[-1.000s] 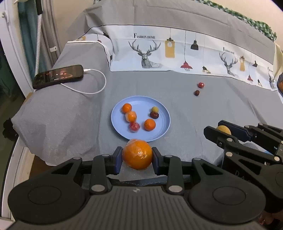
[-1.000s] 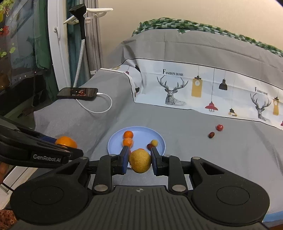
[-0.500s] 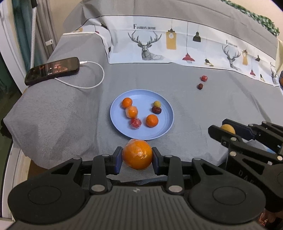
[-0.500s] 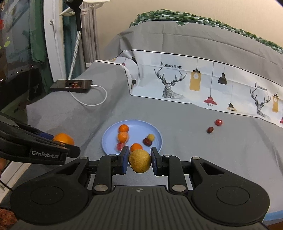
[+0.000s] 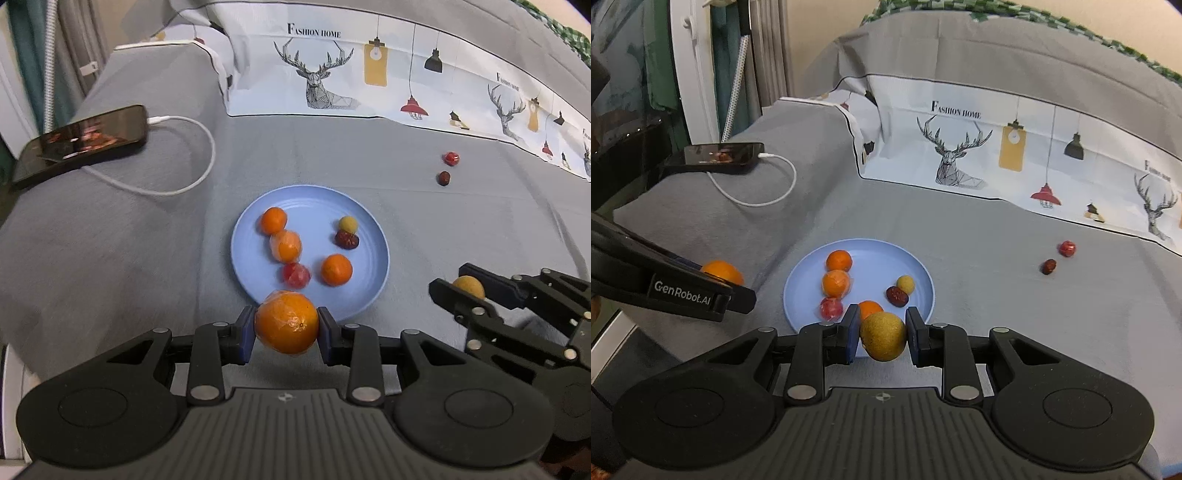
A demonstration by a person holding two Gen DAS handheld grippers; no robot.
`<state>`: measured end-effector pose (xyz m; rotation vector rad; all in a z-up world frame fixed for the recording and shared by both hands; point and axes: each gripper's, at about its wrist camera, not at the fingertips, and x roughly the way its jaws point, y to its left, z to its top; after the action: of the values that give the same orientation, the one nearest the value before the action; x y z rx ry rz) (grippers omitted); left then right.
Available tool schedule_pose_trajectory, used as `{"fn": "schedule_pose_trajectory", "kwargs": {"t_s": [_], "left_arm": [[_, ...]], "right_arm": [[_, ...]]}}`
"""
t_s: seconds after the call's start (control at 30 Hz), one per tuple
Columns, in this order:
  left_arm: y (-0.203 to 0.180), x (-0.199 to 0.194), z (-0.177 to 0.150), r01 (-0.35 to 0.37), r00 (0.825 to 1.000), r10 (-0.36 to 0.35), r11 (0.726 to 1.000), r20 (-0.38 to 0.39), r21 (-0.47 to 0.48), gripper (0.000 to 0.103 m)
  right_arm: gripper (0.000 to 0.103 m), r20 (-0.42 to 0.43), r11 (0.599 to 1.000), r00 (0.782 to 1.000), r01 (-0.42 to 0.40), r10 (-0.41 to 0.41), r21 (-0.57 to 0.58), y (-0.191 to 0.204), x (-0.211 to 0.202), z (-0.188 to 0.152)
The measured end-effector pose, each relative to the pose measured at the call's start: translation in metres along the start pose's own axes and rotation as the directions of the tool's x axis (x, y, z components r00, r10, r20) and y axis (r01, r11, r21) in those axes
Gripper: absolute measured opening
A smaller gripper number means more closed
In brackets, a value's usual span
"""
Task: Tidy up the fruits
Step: 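Carry the mandarin and yellow fruit over the blue plate and open both tools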
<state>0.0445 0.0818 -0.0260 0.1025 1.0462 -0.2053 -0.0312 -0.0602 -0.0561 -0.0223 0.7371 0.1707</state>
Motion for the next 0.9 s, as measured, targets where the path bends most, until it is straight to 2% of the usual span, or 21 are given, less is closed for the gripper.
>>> {"fn": "schedule_pose_trajectory", "kwargs": {"t_s": [0.1,0.5,0.63,0.67,0.7,0.73,0.8,0.9], "left_arm": [[0.0,0.021,0.014,0.019,1.0,-0.019,1.0,-0.011,0.015,0.038],[0.0,0.117,0.053,0.004,0.994,0.001,0.999,-0.108,0.046,0.038],[0.002,0.136,0.061,0.01,0.994,-0.003,0.998,-0.108,0.058,0.041],[0.001,0.137,0.063,0.016,0.995,-0.009,0.997,-0.096,0.07,0.062],[0.0,0.137,0.065,0.012,0.996,-0.005,0.997,-0.091,0.079,0.089],[0.0,0.135,0.067,0.0,0.996,0.007,0.997,-0.086,0.079,0.101],[0.002,0.124,0.067,-0.006,0.999,0.009,0.998,-0.05,0.056,0.102],[0.005,0.109,0.059,-0.002,0.998,0.005,0.999,-0.068,0.045,0.102]], "right_arm": [[0.027,-0.016,1.0,1.0,-0.008,0.008,-0.004,-0.005,0.024,0.005],[0.027,-0.126,0.998,0.992,-0.029,0.022,-0.06,-0.022,0.122,0.006],[0.029,-0.144,0.995,0.989,-0.038,0.026,-0.087,-0.021,0.146,0.007],[0.033,-0.145,0.995,0.989,-0.043,0.029,-0.094,-0.019,0.15,0.008],[0.049,-0.148,0.993,0.988,-0.047,0.031,-0.106,-0.018,0.154,0.01],[0.065,-0.149,0.992,0.988,-0.047,0.029,-0.116,-0.017,0.156,0.012],[0.081,-0.134,0.99,0.991,-0.037,0.019,-0.137,-0.015,0.151,0.014],[0.09,-0.128,0.989,0.992,-0.019,0.0,-0.146,-0.014,0.132,0.011]]}}
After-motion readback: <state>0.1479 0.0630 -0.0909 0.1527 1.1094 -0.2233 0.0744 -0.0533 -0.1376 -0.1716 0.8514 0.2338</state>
